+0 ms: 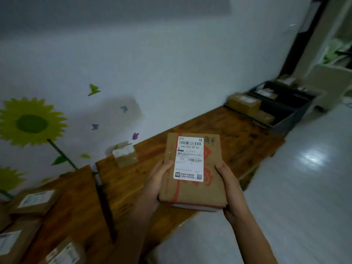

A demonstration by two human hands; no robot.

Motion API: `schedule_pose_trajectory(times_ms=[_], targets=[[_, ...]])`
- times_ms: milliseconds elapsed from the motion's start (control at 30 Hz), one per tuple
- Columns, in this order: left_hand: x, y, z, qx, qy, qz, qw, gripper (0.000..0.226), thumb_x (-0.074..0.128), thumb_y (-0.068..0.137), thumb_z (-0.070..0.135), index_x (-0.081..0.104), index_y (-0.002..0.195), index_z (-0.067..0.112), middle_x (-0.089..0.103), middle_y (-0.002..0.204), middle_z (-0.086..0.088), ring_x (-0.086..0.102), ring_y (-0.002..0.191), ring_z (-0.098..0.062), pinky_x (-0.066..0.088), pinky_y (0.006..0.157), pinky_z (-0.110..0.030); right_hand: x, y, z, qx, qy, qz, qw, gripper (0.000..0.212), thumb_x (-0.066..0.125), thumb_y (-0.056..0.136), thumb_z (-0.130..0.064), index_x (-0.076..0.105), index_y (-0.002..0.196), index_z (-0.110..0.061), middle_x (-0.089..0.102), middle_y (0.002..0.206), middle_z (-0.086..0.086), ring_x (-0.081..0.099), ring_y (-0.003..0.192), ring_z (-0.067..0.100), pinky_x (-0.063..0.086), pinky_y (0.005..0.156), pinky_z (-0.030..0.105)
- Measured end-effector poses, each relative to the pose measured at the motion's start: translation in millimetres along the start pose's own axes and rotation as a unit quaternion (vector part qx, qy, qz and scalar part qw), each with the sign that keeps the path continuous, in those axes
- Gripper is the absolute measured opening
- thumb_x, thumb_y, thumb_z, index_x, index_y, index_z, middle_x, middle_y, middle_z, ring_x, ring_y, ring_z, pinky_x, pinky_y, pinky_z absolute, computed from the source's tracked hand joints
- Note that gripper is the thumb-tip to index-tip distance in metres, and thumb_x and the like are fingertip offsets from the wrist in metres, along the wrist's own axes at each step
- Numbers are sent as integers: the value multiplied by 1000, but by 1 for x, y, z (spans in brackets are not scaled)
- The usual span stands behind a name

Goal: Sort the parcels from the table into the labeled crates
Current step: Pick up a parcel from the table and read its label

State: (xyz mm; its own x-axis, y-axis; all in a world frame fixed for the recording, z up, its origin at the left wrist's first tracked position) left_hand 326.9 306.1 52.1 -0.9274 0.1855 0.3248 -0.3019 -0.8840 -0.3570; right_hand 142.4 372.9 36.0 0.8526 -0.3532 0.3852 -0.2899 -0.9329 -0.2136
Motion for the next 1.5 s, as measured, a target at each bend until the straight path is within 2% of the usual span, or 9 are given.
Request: schedule_pose_trajectory(times_ms=[200, 400, 567, 667, 767, 1000, 1167, 1333, 1500], targets=[[143, 54, -20, -13, 61, -123, 990, 49, 66, 85, 41, 65, 130, 20, 74, 116, -10, 70, 107, -32, 51, 100, -52, -111, 0, -71, -56, 20, 69, 996, 52, 59, 95, -38, 46, 146, -34, 70, 129, 3, 70, 113, 29, 60, 88, 45], [285, 107, -42, -16, 125, -208, 970, 37, 60, 94, 37, 68, 124, 18, 76, 110, -8, 73, 99, -29, 56, 83, -42, -227, 22, -127, -115, 37, 201, 972, 40, 59, 98, -28, 56, 138, -26, 73, 122, 7, 72, 107, 31, 60, 85, 45], [387, 172, -64, -30, 150, -257, 954, 36, 61, 93, 42, 69, 121, 22, 76, 109, -7, 74, 99, -29, 54, 97, -54, -319, 67, -171, -131, 31, 284, 949, 38, 64, 96, -27, 60, 134, -22, 73, 120, 9, 73, 105, 31, 60, 87, 48], [458, 215, -69, -35, 152, -309, 938, 40, 61, 92, 48, 66, 126, 28, 75, 115, -2, 72, 104, -26, 53, 98, -54, -373, 103, -204, -135, 29, 326, 935, 38, 66, 94, -27, 60, 131, -19, 74, 116, 9, 74, 101, 30, 61, 78, 42], [527, 257, -67, -34, 152, -331, 930, 37, 62, 91, 48, 68, 122, 29, 76, 111, 0, 74, 99, -23, 55, 93, -50, -416, 134, -244, -145, 37, 350, 925, 39, 67, 94, -28, 58, 131, -19, 75, 114, 9, 75, 98, 30, 61, 71, 38], [672, 336, -81, -57, 167, -352, 919, 34, 63, 92, 44, 72, 118, 25, 76, 109, -5, 73, 99, -27, 54, 96, -54, -531, 202, -316, -154, 58, 378, 911, 39, 66, 94, -29, 57, 131, -18, 75, 114, 11, 74, 101, 32, 59, 82, 45], [776, 403, -109, -61, 161, -344, 923, 31, 64, 92, 36, 72, 115, 18, 77, 102, -5, 75, 91, -21, 57, 79, -38, -634, 268, -358, -154, 46, 379, 911, 39, 64, 93, -31, 62, 130, -17, 75, 114, 12, 73, 102, 33, 57, 88, 47], [872, 471, -144, -86, 132, -311, 937, 30, 63, 96, 28, 69, 121, 13, 75, 109, -14, 73, 99, -31, 58, 82, -42, -735, 345, -406, -130, 41, 329, 934, 48, 64, 88, -35, 64, 131, -15, 73, 118, 14, 71, 107, 37, 53, 97, 54], [942, 539, -138, -55, 117, -231, 964, 28, 60, 96, 25, 68, 120, 13, 77, 104, -9, 75, 94, -25, 60, 76, -33, -809, 437, -462, -92, 20, 272, 958, 48, 64, 89, -30, 61, 134, -15, 72, 120, 16, 71, 106, 40, 54, 96, 55]])
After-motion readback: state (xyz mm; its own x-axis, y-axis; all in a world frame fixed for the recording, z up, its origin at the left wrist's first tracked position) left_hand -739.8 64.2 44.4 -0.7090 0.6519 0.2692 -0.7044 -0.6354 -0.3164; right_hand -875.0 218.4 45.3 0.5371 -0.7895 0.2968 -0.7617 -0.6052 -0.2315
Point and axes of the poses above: each hand's wrist, its own y-axis towards the middle knuckle, its own x-axis out of the palm, z = x × y, the point moved 7 cm from there along y, towards the middle knuckle
